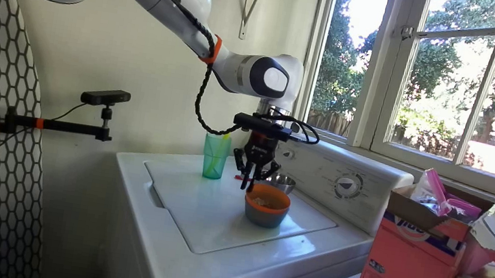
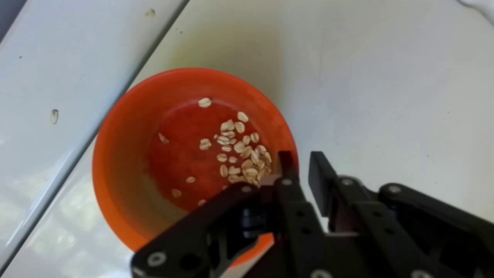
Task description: Unstack the bowls on the counter
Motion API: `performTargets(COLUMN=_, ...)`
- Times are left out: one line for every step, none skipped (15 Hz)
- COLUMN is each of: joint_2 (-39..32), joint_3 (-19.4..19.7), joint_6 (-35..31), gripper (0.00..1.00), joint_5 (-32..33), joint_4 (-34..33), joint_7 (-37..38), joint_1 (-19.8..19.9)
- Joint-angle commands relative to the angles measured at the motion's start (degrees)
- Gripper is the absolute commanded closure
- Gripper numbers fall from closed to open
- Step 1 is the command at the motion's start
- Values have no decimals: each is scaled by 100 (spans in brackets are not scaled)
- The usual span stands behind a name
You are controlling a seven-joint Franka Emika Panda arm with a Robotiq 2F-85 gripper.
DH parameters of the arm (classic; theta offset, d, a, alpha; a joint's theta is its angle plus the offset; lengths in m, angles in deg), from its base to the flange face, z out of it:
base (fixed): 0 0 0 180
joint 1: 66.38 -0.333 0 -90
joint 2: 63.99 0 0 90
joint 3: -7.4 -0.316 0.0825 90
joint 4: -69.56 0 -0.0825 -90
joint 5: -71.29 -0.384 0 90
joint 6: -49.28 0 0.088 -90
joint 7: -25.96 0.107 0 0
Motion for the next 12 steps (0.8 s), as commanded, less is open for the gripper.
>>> performTargets(joint_2=-75, joint_3=-8, joint_6=-62, gripper=96, joint_5=-125, joint_4=-69, joint_7=-61, joint_1=16)
performTargets(joint_2=-76, joint_3=-6, joint_6=-53, gripper=100, joint_5=-123, joint_4=-73, joint_7=-55, joint_1=15)
performTargets(joint_2=-72, joint_3=5, joint_6=-6, gripper=99, joint_5=-89, joint_4=-94, joint_7=-20, joint_1=0)
performTargets(joint_2=-15, joint_3=29, joint_6=3, gripper=100, joint_5=0, joint_4=-60, joint_7=54, joint_1=-35)
performTargets(joint_2=67, joint_3=57, joint_6=-10, gripper=99, joint_5=100, joint_4=-10, joint_7=148, joint_1=-73)
performTargets(joint_2=149, joint_3=88, joint_6=10, gripper=99, joint_5=206, joint_4=29, joint_7=271, joint_1=-117)
performTargets(joint_2=238, joint_3=112, joint_6=8, gripper=99, joint_5=301, joint_4=77, joint_7=394, joint_1=-153)
performTargets(joint_2=344, joint_3=140, joint_6=13, gripper=99, joint_5=434, joint_4=139, joint_7=552, joint_1=-203)
performTargets(joint_2=413, joint_3=153, joint_6=47, gripper=99, joint_5=557, joint_4=161, joint_7=660, joint_1=-241)
performTargets(joint_2=528, joint_3=155, joint_6=5, gripper=99, joint_5=675, joint_4=241, joint_7=746, joint_1=-270)
performTargets(joint_2=610, joint_3=160, joint_6=-18, gripper=99, joint_5=801, joint_4=285, joint_7=834, joint_1=-303)
performTargets(joint_2=705, joint_3=155, joint_6=-72, gripper=99, joint_5=918, joint_4=339, joint_7=887, joint_1=-335)
